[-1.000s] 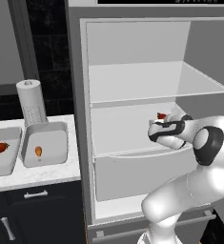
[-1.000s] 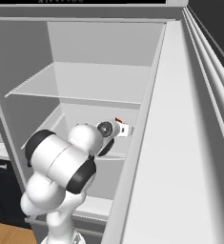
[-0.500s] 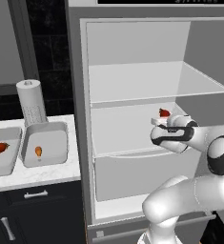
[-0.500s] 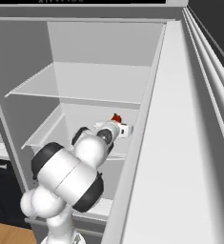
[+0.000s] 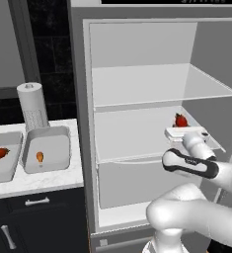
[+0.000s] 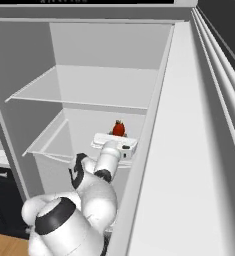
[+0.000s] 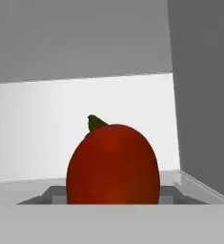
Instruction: Place one tomato and one chicken drumstick in each tupperware on the nearby counter, to pack two identical lunches.
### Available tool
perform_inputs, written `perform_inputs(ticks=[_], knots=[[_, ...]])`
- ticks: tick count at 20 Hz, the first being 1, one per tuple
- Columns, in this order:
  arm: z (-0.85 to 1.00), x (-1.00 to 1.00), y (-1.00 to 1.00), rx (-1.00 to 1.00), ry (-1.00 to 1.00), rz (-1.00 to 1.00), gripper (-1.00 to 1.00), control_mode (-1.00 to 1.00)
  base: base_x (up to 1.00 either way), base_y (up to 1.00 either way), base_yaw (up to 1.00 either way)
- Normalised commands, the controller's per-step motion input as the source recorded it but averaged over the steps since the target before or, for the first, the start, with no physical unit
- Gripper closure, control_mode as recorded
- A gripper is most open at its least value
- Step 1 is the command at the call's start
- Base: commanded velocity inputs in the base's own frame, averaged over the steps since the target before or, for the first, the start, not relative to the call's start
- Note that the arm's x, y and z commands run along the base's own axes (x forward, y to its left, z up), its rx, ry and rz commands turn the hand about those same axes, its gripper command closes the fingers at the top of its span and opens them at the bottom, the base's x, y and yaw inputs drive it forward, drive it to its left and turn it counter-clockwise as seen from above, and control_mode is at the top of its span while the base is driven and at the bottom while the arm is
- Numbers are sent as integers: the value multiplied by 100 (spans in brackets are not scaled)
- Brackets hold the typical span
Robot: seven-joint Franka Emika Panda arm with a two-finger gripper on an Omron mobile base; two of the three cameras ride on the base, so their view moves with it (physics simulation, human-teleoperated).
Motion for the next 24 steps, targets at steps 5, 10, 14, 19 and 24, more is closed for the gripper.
perform_inputs(ticks=[5,10,14,19,24], knots=[[41,-95,0,0,-20,0,100,-100,0,0,0],[32,-64,12,-1,7,0,100,-100,0,0,0],[33,-39,13,-4,45,1,100,-100,0,0,0],[35,-54,10,-5,43,11,100,-100,0,0,0],[53,-44,0,-2,42,12,100,-100,0,0,0]])
